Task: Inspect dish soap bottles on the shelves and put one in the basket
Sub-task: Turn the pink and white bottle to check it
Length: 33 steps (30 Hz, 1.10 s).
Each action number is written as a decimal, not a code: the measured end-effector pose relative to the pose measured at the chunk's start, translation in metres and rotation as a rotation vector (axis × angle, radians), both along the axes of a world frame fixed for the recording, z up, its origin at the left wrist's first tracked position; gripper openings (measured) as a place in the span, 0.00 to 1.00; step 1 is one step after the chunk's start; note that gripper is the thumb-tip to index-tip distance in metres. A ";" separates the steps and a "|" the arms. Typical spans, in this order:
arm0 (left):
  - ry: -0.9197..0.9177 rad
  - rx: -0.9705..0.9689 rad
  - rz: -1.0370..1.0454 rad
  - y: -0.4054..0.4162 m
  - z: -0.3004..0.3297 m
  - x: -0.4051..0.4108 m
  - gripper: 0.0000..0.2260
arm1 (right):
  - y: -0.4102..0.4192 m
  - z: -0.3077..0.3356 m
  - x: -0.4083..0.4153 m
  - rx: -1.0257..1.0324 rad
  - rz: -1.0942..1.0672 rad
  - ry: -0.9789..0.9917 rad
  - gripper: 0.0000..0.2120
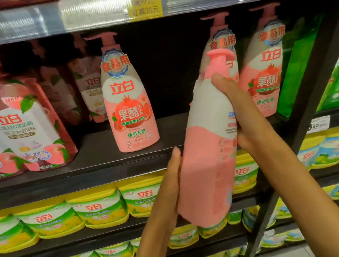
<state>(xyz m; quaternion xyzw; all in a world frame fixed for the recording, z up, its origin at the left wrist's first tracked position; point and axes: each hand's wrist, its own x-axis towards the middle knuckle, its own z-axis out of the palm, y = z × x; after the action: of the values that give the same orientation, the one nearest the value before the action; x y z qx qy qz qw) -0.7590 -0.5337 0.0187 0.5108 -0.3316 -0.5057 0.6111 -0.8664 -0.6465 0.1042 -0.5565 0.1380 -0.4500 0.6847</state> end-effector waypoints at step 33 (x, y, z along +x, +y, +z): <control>0.214 -0.185 0.118 -0.051 0.011 -0.051 0.19 | -0.047 0.020 -0.032 -0.156 0.148 0.171 0.24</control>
<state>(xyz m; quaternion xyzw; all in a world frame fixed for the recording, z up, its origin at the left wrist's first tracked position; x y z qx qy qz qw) -0.8103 -0.5847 0.0296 0.4140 -0.2794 -0.4878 0.7159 -0.8989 -0.6932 0.1242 -0.6531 0.1189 -0.3584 0.6564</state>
